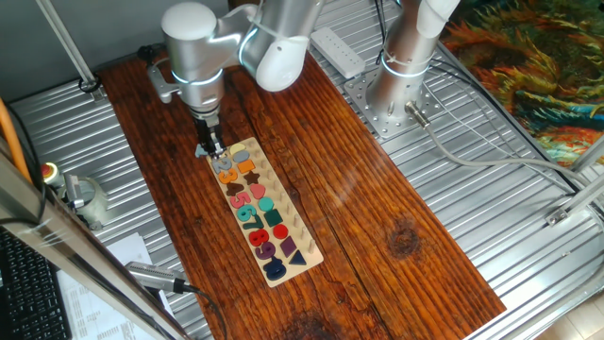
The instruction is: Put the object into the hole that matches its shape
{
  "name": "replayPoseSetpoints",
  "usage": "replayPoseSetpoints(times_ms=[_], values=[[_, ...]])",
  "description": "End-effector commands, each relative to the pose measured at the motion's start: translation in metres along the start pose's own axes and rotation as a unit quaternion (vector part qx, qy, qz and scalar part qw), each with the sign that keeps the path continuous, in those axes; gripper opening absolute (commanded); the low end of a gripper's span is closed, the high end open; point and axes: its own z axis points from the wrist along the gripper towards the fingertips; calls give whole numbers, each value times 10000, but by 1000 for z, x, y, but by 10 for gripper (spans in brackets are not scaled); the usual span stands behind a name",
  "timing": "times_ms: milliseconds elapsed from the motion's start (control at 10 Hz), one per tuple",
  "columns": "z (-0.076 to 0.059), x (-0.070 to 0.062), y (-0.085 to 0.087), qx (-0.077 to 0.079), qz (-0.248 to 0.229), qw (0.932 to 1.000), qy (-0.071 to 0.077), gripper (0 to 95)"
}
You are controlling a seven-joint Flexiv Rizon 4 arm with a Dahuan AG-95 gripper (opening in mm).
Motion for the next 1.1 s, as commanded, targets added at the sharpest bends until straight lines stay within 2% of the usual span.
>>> replayPoseSetpoints(times_ms=[100, 900, 1100], values=[[-1, 1, 0, -2, 5, 10000, 0, 0], [3, 5, 0, -41, 33, 10000, -23, 0], [3, 4, 1, -6, 37, 10000, 0, 0]])
